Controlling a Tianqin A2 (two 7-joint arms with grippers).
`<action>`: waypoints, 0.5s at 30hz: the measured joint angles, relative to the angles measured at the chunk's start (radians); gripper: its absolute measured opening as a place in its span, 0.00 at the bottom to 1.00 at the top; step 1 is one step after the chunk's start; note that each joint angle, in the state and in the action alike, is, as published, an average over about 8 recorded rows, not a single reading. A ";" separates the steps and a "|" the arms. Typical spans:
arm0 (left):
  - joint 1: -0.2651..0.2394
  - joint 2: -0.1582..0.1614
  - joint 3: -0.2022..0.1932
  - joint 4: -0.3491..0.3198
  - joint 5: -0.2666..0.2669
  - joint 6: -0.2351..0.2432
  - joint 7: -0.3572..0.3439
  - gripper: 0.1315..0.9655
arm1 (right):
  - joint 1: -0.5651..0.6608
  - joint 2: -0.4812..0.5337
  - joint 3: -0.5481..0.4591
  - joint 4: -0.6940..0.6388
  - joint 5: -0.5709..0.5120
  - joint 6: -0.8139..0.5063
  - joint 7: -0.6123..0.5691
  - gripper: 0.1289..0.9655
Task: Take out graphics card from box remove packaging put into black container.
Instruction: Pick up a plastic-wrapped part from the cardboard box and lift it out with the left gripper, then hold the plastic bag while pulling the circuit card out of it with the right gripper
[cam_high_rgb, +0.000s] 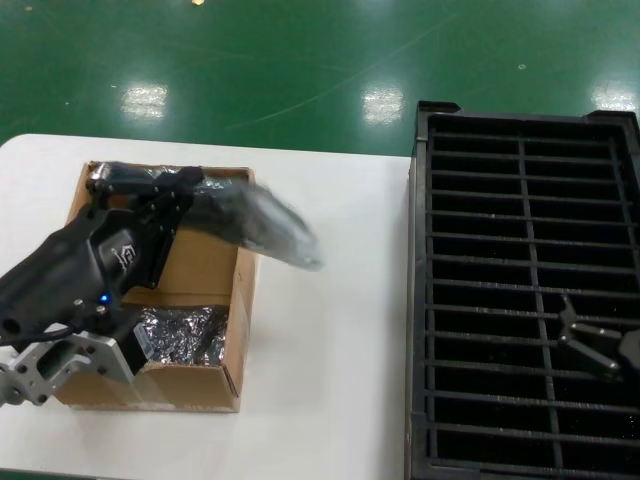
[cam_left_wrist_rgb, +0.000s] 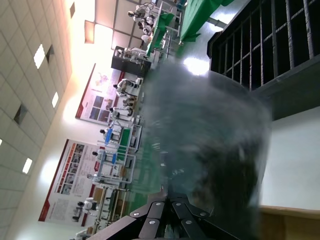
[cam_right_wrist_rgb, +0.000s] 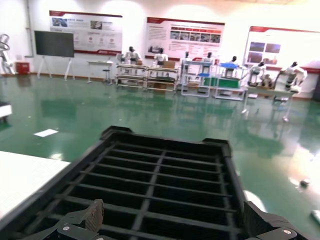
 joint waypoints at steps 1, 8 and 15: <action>0.000 0.000 0.000 0.000 0.000 0.000 0.000 0.01 | -0.001 0.001 0.002 0.002 -0.001 -0.001 -0.001 1.00; 0.000 0.000 0.000 0.000 0.000 0.000 0.000 0.01 | 0.007 0.001 0.007 0.019 -0.010 -0.029 -0.025 1.00; 0.000 0.000 0.000 0.000 0.000 0.000 0.000 0.01 | 0.045 -0.025 -0.006 0.034 -0.011 -0.092 -0.076 0.99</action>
